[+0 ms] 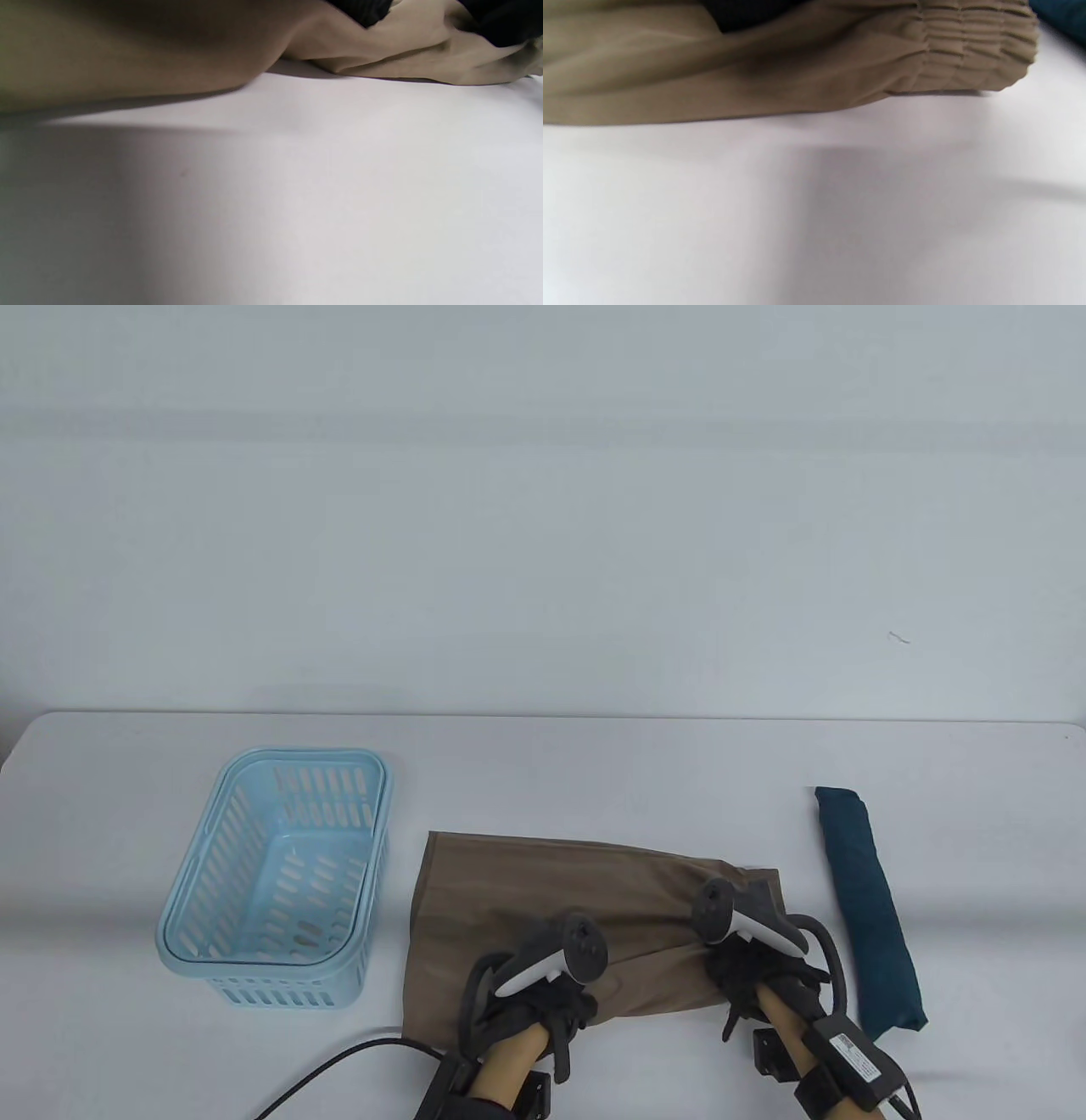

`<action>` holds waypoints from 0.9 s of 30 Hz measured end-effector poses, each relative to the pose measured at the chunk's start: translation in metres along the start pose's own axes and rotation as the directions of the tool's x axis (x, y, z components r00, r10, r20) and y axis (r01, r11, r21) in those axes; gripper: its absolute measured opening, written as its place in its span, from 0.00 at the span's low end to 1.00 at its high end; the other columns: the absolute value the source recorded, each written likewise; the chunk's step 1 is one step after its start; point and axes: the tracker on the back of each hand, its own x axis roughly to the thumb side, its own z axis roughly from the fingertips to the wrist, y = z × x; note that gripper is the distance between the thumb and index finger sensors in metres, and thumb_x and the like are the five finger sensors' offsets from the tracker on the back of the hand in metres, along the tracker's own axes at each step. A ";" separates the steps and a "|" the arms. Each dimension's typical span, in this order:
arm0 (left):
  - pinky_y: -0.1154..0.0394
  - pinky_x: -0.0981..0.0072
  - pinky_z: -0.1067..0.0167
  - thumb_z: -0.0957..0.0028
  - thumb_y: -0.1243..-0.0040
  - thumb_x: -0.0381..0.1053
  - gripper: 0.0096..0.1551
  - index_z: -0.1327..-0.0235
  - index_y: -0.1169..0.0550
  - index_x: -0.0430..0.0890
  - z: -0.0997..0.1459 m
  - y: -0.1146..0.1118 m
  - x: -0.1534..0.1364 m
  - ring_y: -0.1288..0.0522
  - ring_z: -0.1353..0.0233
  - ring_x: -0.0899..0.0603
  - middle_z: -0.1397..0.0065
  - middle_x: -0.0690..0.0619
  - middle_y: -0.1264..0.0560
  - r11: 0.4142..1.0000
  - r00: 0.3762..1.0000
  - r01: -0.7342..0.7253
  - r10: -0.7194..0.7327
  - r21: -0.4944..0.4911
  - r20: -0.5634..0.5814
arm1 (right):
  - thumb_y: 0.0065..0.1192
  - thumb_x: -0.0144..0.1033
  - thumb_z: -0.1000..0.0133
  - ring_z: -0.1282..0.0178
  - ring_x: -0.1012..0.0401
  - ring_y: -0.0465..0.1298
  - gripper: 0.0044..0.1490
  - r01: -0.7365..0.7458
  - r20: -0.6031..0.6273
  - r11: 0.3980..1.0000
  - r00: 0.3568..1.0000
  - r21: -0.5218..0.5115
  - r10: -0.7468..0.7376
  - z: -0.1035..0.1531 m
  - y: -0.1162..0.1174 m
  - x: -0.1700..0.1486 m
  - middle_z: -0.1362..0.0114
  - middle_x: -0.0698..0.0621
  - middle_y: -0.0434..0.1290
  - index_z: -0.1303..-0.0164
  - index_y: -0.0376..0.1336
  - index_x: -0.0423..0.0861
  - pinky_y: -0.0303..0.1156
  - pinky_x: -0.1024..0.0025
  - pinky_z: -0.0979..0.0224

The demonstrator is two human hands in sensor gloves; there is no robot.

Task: Roll shorts into tight roll

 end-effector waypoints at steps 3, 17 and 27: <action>0.54 0.26 0.30 0.40 0.55 0.54 0.35 0.21 0.43 0.45 -0.002 0.004 -0.002 0.51 0.18 0.29 0.16 0.41 0.49 1.000 1.000 0.003 -0.003 -0.001 -0.018 | 0.49 0.40 0.41 0.17 0.43 0.45 0.36 -0.047 -0.001 0.999 0.999 -0.010 0.047 0.004 0.002 0.004 0.15 0.44 0.46 0.22 0.48 0.45 0.45 0.39 0.21; 0.52 0.27 0.30 0.40 0.55 0.55 0.30 0.26 0.34 0.46 -0.025 0.031 0.000 0.41 0.19 0.30 0.19 0.44 0.39 0.999 0.991 0.045 -0.048 -0.022 -0.127 | 0.49 0.40 0.41 0.24 0.42 0.53 0.34 -0.036 0.046 0.999 0.998 0.027 0.035 0.021 0.004 0.008 0.20 0.41 0.54 0.24 0.52 0.43 0.54 0.45 0.23; 0.52 0.27 0.30 0.40 0.55 0.55 0.30 0.27 0.34 0.44 -0.049 0.047 -0.003 0.41 0.19 0.29 0.19 0.43 0.41 0.997 0.983 0.068 -0.071 -0.027 -0.171 | 0.49 0.41 0.41 0.28 0.44 0.57 0.34 0.007 0.108 0.999 0.994 0.050 -0.012 0.035 0.011 0.015 0.23 0.40 0.55 0.25 0.53 0.43 0.56 0.48 0.25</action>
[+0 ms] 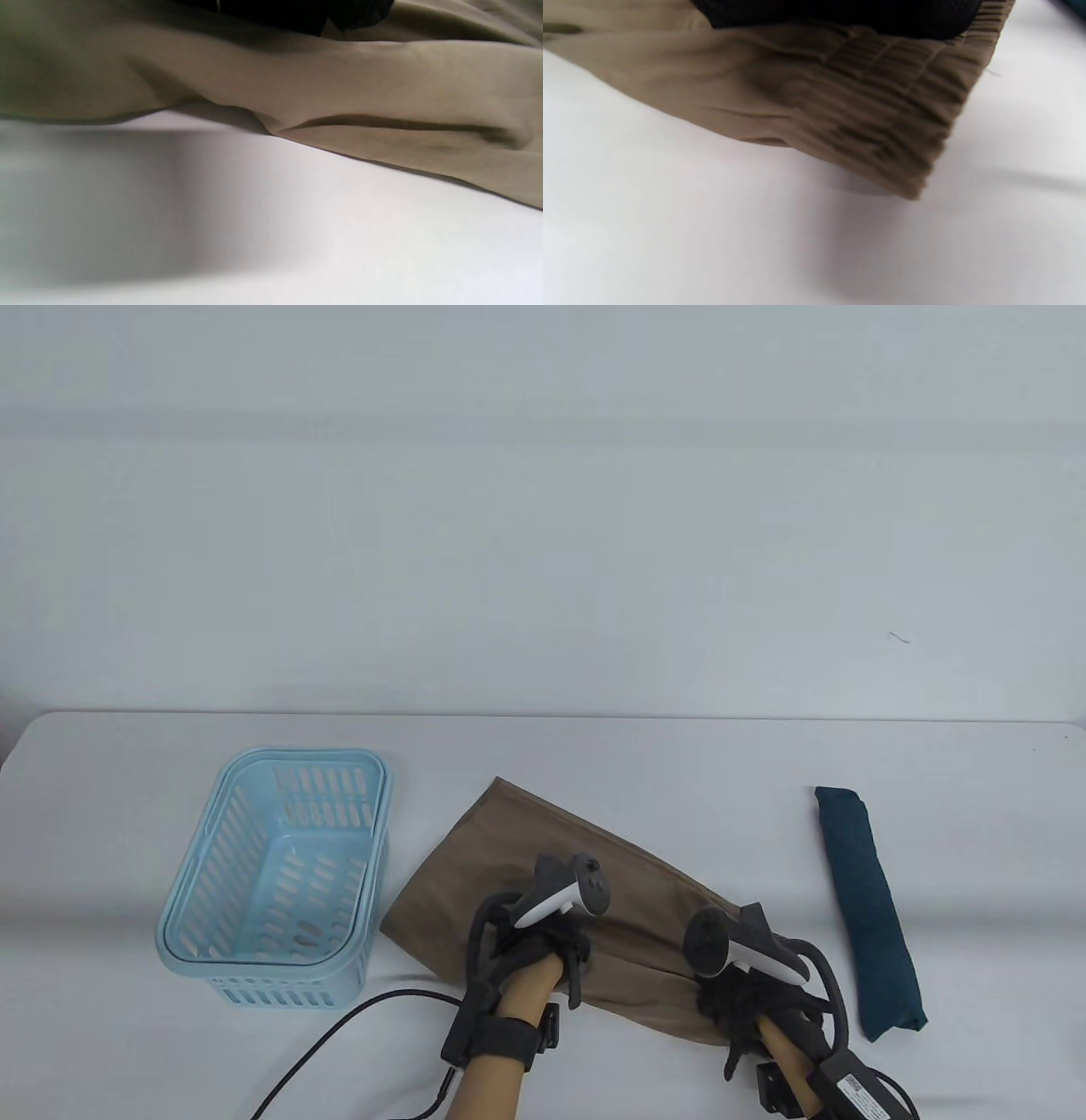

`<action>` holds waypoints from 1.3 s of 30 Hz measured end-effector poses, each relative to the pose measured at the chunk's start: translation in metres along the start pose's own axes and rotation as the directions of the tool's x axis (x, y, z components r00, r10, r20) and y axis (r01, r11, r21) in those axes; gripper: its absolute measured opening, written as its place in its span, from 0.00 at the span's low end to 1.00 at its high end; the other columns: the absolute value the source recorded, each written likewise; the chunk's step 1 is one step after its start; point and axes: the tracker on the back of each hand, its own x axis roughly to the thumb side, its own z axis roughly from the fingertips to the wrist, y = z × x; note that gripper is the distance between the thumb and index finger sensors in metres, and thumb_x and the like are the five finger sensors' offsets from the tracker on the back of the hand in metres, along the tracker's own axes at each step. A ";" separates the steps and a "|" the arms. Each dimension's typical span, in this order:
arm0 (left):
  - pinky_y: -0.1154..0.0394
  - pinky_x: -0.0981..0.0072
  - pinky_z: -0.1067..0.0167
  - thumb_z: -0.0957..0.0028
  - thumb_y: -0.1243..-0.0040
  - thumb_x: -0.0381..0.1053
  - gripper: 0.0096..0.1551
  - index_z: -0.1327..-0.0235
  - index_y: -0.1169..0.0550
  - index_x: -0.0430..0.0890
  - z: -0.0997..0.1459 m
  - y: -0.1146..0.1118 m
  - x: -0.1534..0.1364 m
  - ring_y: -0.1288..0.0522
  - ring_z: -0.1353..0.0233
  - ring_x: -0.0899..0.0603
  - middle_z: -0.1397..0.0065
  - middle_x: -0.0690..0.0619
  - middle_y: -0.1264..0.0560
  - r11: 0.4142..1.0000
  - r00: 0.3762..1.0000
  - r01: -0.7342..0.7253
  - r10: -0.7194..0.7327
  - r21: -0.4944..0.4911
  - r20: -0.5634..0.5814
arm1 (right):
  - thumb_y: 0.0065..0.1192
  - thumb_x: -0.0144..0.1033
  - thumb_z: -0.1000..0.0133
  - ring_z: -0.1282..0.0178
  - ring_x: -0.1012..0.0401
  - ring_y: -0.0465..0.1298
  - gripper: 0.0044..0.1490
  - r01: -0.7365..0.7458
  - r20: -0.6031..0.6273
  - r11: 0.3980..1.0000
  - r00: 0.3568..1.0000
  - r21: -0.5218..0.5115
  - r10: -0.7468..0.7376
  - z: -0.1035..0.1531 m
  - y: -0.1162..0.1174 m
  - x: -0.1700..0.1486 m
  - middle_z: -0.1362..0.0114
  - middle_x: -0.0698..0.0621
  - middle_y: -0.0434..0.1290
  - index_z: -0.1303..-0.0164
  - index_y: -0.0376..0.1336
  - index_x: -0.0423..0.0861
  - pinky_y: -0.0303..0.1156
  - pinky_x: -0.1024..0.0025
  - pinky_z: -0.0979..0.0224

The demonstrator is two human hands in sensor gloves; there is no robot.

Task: Roll shorts into tight roll

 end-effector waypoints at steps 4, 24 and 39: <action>0.52 0.27 0.30 0.40 0.55 0.54 0.30 0.29 0.33 0.42 -0.011 0.007 0.006 0.41 0.20 0.28 0.20 0.42 0.40 1.000 1.000 0.023 -0.023 0.007 -0.011 | 0.49 0.41 0.41 0.30 0.45 0.58 0.35 -0.004 0.022 1.000 1.000 0.009 0.003 0.005 0.003 0.007 0.24 0.39 0.55 0.24 0.52 0.42 0.57 0.48 0.26; 0.55 0.25 0.29 0.41 0.48 0.52 0.31 0.33 0.42 0.40 -0.061 0.027 0.045 0.51 0.18 0.27 0.17 0.39 0.53 0.977 0.979 0.185 -0.193 -0.108 -0.071 | 0.49 0.44 0.41 0.43 0.51 0.67 0.34 0.229 0.189 0.971 0.952 0.071 -0.239 -0.006 0.006 0.012 0.33 0.37 0.60 0.28 0.56 0.40 0.65 0.58 0.38; 0.56 0.25 0.28 0.44 0.50 0.45 0.34 0.30 0.50 0.46 -0.087 0.025 0.067 0.54 0.17 0.28 0.16 0.39 0.56 0.925 0.912 0.380 -0.379 -0.025 -0.159 | 0.49 0.44 0.41 0.50 0.55 0.71 0.35 0.292 0.234 0.952 0.923 0.088 -0.305 -0.020 0.004 0.048 0.36 0.34 0.60 0.28 0.54 0.37 0.70 0.62 0.45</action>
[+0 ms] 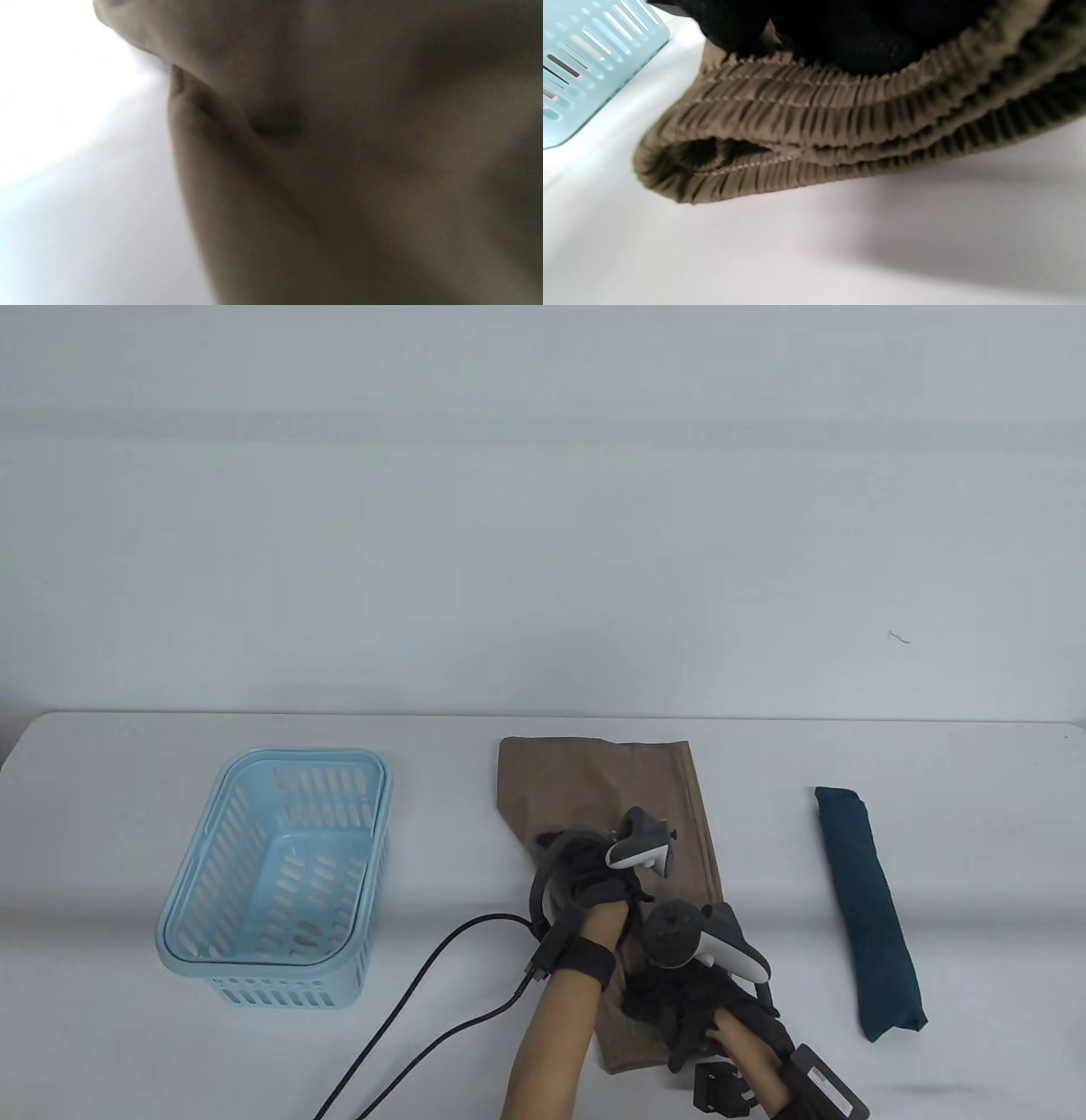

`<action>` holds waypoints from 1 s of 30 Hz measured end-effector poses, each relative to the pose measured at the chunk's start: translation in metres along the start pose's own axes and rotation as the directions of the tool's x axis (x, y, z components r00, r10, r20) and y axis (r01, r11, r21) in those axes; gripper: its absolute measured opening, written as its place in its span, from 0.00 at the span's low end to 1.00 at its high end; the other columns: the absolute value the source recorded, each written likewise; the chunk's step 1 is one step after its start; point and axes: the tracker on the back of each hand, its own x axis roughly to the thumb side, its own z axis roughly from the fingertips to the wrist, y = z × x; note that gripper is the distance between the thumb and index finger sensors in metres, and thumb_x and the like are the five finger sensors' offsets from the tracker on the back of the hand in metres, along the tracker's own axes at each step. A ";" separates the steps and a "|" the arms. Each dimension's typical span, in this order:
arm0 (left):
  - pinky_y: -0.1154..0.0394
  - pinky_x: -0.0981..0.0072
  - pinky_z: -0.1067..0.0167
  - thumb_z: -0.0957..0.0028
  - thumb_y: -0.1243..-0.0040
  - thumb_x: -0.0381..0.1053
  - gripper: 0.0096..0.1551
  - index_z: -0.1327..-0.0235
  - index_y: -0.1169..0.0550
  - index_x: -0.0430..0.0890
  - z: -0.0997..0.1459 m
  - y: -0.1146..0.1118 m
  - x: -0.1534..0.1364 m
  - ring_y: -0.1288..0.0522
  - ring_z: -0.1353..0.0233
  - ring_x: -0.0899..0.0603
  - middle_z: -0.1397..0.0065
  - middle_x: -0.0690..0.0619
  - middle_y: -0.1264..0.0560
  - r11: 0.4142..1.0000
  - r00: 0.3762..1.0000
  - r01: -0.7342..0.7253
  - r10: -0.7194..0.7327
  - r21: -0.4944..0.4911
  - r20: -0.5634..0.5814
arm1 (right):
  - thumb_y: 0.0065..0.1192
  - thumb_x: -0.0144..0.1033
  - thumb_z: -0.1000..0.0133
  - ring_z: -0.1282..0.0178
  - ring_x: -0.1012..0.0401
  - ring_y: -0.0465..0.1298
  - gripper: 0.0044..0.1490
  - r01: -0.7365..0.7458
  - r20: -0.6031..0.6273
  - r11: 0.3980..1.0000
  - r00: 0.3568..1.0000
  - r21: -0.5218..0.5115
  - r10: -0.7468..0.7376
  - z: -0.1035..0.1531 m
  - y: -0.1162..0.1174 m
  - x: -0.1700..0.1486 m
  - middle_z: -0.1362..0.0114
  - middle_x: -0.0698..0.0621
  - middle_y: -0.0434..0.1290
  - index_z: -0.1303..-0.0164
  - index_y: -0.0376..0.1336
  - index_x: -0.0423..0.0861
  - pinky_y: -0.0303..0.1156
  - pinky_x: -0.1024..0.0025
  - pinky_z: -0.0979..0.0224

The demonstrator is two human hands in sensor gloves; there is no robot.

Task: Roll shorts into tight roll

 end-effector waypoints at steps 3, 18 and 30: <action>0.53 0.26 0.27 0.44 0.52 0.43 0.34 0.30 0.52 0.48 -0.003 -0.001 -0.001 0.51 0.16 0.30 0.17 0.39 0.55 1.000 1.000 -0.010 0.010 0.026 0.008 | 0.49 0.43 0.41 0.50 0.56 0.71 0.36 0.034 0.001 0.999 0.999 -0.004 -0.034 -0.003 0.002 0.004 0.37 0.33 0.59 0.28 0.53 0.36 0.70 0.63 0.46; 0.54 0.29 0.27 0.42 0.56 0.44 0.34 0.26 0.54 0.47 -0.002 -0.011 -0.022 0.54 0.17 0.31 0.17 0.41 0.57 0.986 0.984 -0.138 0.125 0.096 0.129 | 0.48 0.44 0.41 0.51 0.57 0.71 0.36 0.109 -0.040 0.991 0.993 -0.073 -0.112 -0.002 0.006 0.009 0.37 0.33 0.60 0.29 0.54 0.36 0.71 0.64 0.47; 0.45 0.27 0.30 0.44 0.49 0.50 0.40 0.24 0.47 0.37 0.128 -0.020 -0.070 0.44 0.21 0.25 0.19 0.32 0.49 0.897 0.913 -0.278 0.136 0.343 0.384 | 0.51 0.41 0.42 0.38 0.46 0.72 0.31 0.391 0.236 0.879 0.913 -0.274 -0.332 0.061 -0.033 -0.024 0.30 0.37 0.66 0.31 0.61 0.40 0.68 0.50 0.35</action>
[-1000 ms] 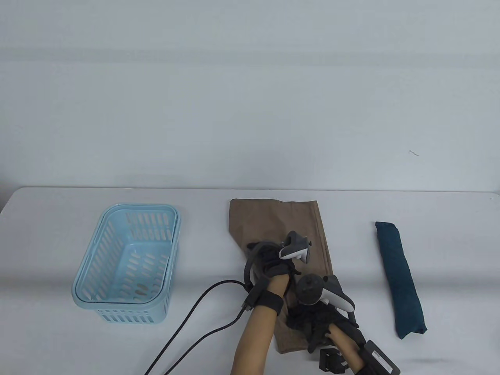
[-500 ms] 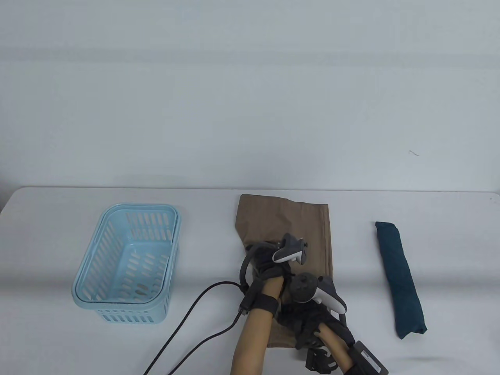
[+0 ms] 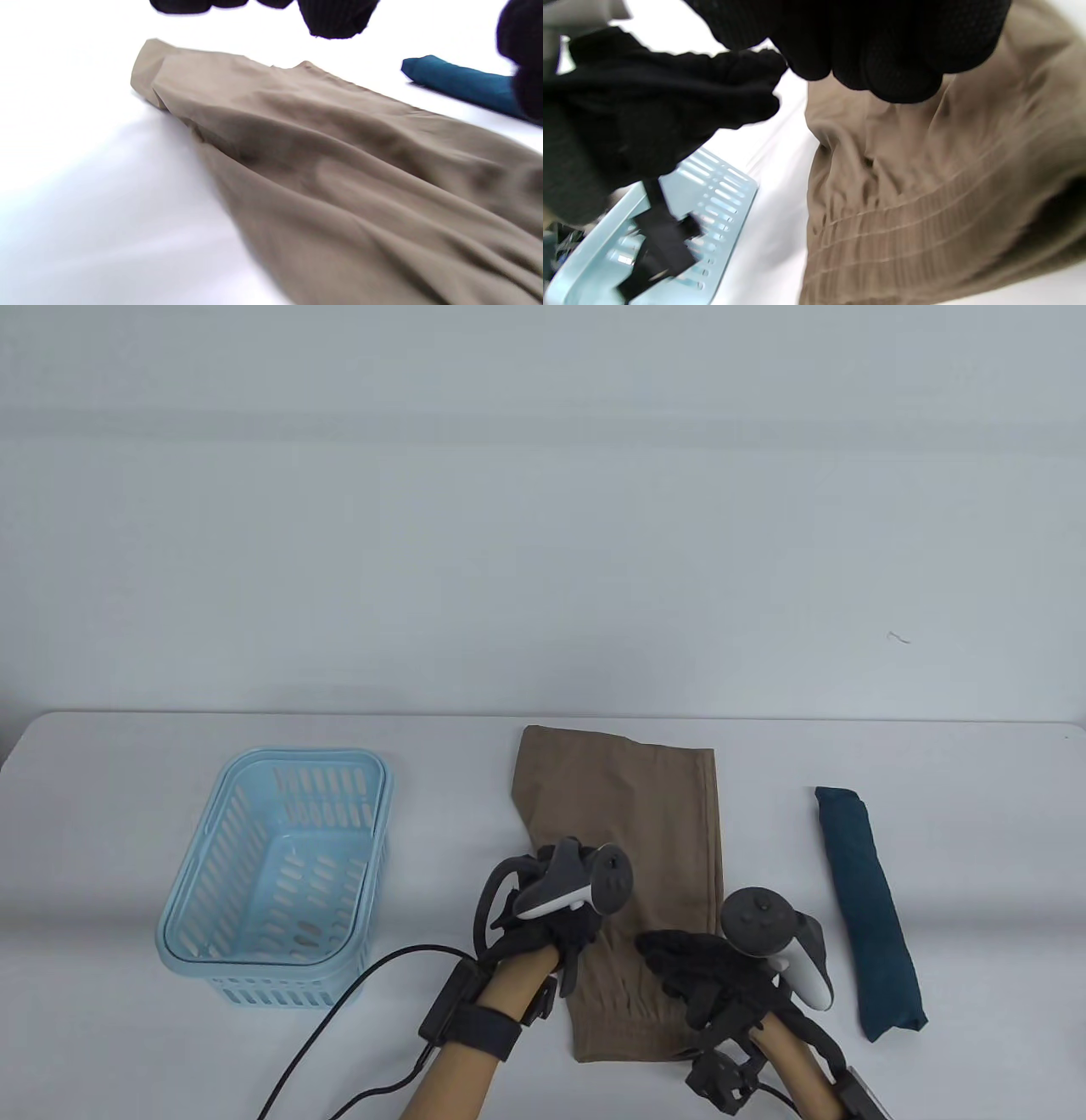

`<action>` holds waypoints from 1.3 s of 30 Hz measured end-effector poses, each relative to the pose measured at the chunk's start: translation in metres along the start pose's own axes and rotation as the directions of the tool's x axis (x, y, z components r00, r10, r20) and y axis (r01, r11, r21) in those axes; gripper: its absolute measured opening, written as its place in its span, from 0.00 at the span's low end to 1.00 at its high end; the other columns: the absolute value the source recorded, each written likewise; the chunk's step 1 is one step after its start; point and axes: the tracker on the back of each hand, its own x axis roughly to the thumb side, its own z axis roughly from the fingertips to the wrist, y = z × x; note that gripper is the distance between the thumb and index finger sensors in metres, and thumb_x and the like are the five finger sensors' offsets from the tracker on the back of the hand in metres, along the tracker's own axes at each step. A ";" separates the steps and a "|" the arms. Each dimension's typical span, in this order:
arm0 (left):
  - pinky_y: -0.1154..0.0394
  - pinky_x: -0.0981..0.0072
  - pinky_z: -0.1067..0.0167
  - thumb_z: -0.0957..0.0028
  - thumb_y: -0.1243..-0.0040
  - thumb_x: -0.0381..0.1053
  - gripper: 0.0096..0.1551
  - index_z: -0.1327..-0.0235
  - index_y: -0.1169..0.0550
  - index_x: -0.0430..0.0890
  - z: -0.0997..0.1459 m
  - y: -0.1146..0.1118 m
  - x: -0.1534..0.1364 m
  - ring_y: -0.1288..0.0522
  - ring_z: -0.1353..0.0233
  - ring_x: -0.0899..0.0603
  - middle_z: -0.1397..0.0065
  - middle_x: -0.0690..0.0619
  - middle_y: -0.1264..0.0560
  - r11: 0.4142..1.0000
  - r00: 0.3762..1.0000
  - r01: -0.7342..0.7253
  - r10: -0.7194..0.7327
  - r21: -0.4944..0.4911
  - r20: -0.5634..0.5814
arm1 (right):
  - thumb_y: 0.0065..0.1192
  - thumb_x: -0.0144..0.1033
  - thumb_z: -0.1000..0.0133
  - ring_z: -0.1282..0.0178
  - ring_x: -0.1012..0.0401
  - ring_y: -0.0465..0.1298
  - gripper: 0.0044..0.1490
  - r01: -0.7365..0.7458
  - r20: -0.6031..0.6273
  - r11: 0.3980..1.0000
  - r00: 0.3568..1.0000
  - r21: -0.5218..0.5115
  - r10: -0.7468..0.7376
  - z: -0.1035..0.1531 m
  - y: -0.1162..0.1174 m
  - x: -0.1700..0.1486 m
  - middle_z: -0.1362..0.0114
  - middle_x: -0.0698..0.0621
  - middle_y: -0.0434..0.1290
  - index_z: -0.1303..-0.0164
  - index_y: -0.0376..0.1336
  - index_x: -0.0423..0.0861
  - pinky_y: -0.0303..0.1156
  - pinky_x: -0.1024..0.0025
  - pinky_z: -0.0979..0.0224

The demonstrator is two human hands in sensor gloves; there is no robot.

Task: Roll shorts into tight roll

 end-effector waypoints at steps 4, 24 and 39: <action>0.42 0.29 0.30 0.45 0.47 0.50 0.34 0.27 0.38 0.40 0.045 -0.009 0.020 0.34 0.24 0.31 0.21 0.36 0.38 0.998 0.991 0.044 -0.048 0.039 0.123 | 0.53 0.38 0.43 0.37 0.47 0.72 0.27 -0.108 0.075 0.994 0.991 -0.006 0.108 0.016 0.009 -0.008 0.31 0.39 0.67 0.35 0.63 0.42 0.67 0.49 0.34; 0.45 0.28 0.30 0.47 0.43 0.52 0.45 0.25 0.51 0.42 0.060 -0.089 0.049 0.41 0.22 0.30 0.20 0.37 0.47 0.976 0.967 0.155 -0.118 -0.155 0.224 | 0.60 0.39 0.45 0.23 0.45 0.49 0.50 -0.762 0.073 0.578 0.620 0.292 0.781 0.015 0.068 -0.010 0.21 0.41 0.40 0.25 0.34 0.43 0.47 0.43 0.23; 0.38 0.30 0.31 0.45 0.45 0.51 0.31 0.30 0.32 0.40 0.066 -0.067 0.021 0.23 0.32 0.34 0.28 0.38 0.27 0.972 0.947 -0.135 0.184 -0.191 0.265 | 0.64 0.39 0.48 0.35 0.49 0.78 0.33 -0.528 0.128 0.842 0.848 0.109 0.515 0.022 0.035 -0.009 0.32 0.43 0.75 0.32 0.63 0.45 0.63 0.42 0.28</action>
